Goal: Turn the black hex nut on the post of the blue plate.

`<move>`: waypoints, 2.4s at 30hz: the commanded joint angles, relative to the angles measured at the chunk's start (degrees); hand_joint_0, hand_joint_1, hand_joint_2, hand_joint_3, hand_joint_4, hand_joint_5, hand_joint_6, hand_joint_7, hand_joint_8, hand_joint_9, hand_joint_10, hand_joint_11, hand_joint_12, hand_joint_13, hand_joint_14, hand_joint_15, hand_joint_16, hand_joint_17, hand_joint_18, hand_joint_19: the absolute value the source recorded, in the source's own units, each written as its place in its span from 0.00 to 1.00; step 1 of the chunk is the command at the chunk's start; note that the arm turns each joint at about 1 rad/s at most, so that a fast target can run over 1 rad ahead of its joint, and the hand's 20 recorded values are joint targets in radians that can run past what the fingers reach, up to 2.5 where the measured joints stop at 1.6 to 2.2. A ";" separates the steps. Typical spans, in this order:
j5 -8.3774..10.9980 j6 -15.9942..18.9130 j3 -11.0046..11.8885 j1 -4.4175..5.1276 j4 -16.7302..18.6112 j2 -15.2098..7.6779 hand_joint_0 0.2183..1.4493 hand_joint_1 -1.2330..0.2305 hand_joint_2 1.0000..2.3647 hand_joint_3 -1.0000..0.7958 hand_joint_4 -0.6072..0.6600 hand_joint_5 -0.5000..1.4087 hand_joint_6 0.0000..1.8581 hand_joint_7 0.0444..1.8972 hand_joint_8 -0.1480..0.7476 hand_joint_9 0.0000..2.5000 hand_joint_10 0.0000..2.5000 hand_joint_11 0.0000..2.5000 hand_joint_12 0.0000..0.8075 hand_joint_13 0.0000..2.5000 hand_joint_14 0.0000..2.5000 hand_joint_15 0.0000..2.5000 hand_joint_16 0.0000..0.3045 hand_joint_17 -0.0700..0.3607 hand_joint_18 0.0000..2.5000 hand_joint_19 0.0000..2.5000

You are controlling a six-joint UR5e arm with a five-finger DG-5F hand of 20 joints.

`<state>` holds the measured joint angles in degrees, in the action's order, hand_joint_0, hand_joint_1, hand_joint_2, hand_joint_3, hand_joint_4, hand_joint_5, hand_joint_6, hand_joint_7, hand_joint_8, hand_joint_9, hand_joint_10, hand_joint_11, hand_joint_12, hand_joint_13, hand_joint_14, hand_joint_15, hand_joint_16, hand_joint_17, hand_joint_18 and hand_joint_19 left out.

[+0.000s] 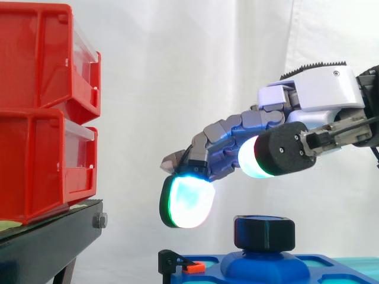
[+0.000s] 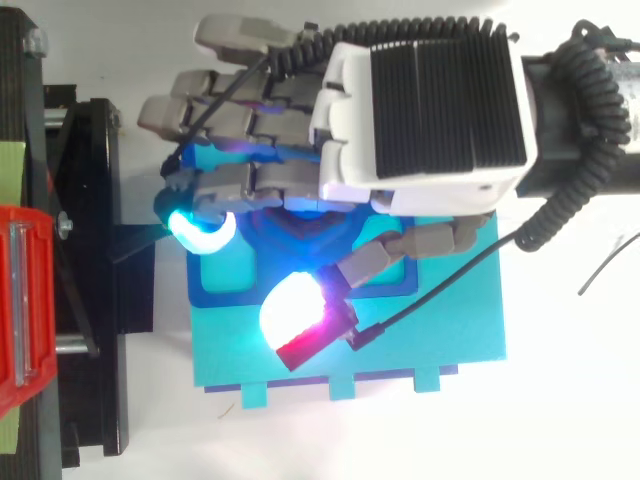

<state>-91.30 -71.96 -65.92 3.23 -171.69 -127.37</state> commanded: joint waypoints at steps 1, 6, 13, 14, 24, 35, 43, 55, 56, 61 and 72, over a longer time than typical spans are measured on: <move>-0.02 -0.11 0.00 0.29 -0.58 -0.07 0.19 0.64 0.00 0.28 0.59 0.14 0.27 0.47 0.40 0.03 0.00 0.00 0.43 0.01 0.00 0.01 0.19 0.47 0.00 0.04; -0.28 -0.11 0.44 0.38 -0.66 0.02 0.19 0.64 0.00 0.28 0.59 0.14 0.27 0.47 0.40 0.03 0.00 0.00 0.43 0.01 0.00 0.01 0.19 0.47 0.00 0.04; -1.78 -1.16 2.02 0.02 -4.97 0.02 0.19 0.64 0.00 0.28 0.59 0.14 0.27 0.47 0.40 0.03 0.00 0.00 0.43 0.01 0.00 0.01 0.19 0.47 0.00 0.04; -1.86 -1.16 2.29 0.02 -5.32 0.02 0.19 0.64 0.00 0.28 0.59 0.14 0.27 0.47 0.40 0.03 0.00 0.00 0.43 0.01 0.00 0.01 0.19 0.47 0.00 0.04; -2.48 -2.22 3.34 -0.24 -8.31 0.02 0.19 0.64 0.00 0.28 0.59 0.14 0.27 0.47 0.40 0.03 0.00 0.00 0.43 0.00 0.00 0.01 0.19 0.47 0.00 0.04; -2.57 -2.30 3.25 -0.86 -9.45 0.02 0.19 0.64 0.00 0.28 0.59 0.14 0.27 0.47 0.40 0.03 0.00 0.00 0.43 0.01 0.00 0.01 0.19 0.47 0.00 0.04; -3.71 -2.30 3.25 -1.65 -9.54 0.02 0.19 0.62 0.00 0.28 0.59 0.15 0.27 0.46 0.40 0.05 0.00 0.00 0.44 0.02 0.00 0.00 0.20 0.47 0.00 0.03; -7.05 -2.39 3.25 -3.58 -9.19 0.02 0.19 0.62 0.00 0.28 0.59 0.15 0.27 0.46 0.40 0.05 0.00 0.00 0.44 0.02 0.00 0.00 0.20 0.47 0.00 0.03; -7.23 -2.39 3.25 -3.76 -9.19 0.02 0.19 0.62 0.00 0.28 0.59 0.15 0.27 0.46 0.40 0.05 0.00 0.00 0.44 0.02 0.00 0.00 0.20 0.47 0.00 0.03; -8.81 -2.48 3.25 -4.72 -8.75 -0.07 0.19 0.62 0.00 0.28 0.59 0.14 0.27 0.46 0.40 0.05 0.00 0.00 0.44 0.02 0.00 0.00 0.20 0.47 0.00 0.03; -11.09 -3.18 3.25 -6.30 -7.26 -0.07 0.19 0.63 0.00 0.28 0.59 0.14 0.27 0.47 0.39 0.03 0.00 0.00 0.43 0.01 0.00 0.01 0.19 0.47 0.00 0.04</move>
<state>-101.71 -74.94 -62.65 -2.68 -179.32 -127.41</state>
